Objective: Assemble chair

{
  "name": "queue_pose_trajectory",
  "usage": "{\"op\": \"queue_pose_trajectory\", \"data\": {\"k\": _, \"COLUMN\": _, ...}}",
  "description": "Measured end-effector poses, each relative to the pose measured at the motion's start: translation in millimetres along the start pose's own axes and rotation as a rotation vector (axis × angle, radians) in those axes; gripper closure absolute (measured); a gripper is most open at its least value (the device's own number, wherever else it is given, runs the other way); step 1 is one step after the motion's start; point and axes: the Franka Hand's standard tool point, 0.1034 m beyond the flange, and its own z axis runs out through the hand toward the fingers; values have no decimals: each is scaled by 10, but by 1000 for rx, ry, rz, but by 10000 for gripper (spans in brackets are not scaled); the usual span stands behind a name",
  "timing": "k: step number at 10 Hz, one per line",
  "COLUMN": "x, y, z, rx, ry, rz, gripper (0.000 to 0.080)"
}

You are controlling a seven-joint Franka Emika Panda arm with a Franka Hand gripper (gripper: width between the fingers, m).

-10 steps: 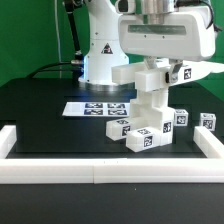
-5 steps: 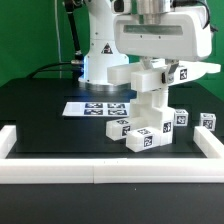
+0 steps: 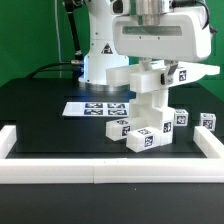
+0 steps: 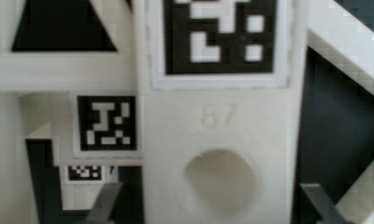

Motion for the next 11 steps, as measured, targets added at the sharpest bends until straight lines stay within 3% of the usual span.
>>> {"op": "queue_pose_trajectory", "data": {"k": 7, "x": 30, "y": 84, "z": 202, "rx": -32, "ry": -2, "rz": -6, "gripper": 510}}
{"op": "queue_pose_trajectory", "data": {"k": 11, "x": 51, "y": 63, "z": 207, "rx": -26, "ry": 6, "rz": -17, "gripper": 510}}
